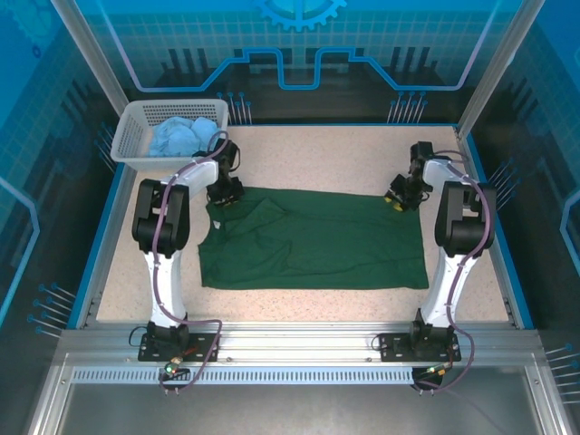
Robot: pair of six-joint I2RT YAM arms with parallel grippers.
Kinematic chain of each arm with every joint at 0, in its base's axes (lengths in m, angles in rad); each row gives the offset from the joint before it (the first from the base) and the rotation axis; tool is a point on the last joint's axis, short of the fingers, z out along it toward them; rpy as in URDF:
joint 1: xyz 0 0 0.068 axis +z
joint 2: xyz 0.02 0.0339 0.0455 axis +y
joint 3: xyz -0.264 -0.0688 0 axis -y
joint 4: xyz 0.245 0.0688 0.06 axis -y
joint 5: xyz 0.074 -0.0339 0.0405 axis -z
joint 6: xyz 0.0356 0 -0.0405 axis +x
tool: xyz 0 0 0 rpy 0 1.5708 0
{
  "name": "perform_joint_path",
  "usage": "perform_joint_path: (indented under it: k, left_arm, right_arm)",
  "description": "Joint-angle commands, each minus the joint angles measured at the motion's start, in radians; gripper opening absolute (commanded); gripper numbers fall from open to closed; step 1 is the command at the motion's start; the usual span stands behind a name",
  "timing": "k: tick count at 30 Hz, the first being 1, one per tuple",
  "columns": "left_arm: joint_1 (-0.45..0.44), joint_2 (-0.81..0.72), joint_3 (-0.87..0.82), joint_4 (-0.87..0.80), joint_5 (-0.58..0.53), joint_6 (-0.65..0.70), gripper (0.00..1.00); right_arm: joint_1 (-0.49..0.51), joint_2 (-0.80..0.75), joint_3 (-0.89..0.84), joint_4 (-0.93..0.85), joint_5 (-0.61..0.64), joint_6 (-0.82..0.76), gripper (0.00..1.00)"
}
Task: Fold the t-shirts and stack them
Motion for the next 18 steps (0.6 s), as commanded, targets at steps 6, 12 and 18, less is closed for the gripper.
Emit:
perform_joint_path:
  k: [6, 12, 18]
  left_arm:
    - [0.007, 0.016, -0.051, -0.049, -0.184, -0.134, 0.17]
    - [0.013, -0.02, -0.058, -0.058, -0.168, -0.18, 0.24]
    - [0.015, -0.09, 0.033, -0.067, -0.067, -0.156, 0.39]
  right_arm:
    - [-0.061, 0.127, 0.169, -0.086, 0.049, -0.048, 0.35]
    - [-0.083, 0.151, 0.259, -0.079, -0.018, -0.073, 0.4]
    - [-0.045, 0.014, 0.233, 0.041, -0.08, -0.072, 0.55]
